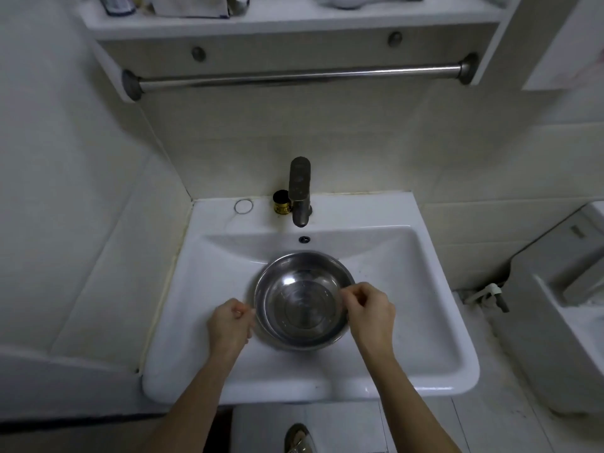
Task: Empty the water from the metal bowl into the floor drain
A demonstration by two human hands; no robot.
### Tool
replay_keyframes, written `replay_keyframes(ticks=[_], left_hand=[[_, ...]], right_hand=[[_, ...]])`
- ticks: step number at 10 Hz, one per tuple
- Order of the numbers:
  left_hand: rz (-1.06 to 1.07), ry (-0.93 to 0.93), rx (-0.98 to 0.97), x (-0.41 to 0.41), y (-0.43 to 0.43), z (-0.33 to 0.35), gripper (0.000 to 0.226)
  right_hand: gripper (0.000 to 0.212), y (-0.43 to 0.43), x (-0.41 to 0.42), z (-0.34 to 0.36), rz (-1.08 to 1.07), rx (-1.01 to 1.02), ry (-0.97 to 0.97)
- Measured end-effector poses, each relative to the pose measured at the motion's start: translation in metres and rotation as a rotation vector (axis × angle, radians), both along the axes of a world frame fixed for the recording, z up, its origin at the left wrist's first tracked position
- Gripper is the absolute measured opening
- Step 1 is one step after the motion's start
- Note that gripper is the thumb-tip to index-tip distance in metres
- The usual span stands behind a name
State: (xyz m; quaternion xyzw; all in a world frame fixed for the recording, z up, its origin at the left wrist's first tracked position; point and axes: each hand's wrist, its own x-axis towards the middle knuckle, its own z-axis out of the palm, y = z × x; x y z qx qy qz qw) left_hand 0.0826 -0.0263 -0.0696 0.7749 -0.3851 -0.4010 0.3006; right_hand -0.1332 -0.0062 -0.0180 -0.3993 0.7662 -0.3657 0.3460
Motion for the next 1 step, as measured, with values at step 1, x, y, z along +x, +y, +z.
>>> replay_keyframes(ticks=[1], left_hand=[[-0.021, 0.042, 0.026, 0.0046, 0.0466, 0.0115, 0.024]], right_hand=[[0.026, 0.0282, -0.0148, 0.0389, -0.094, -0.111, -0.091]])
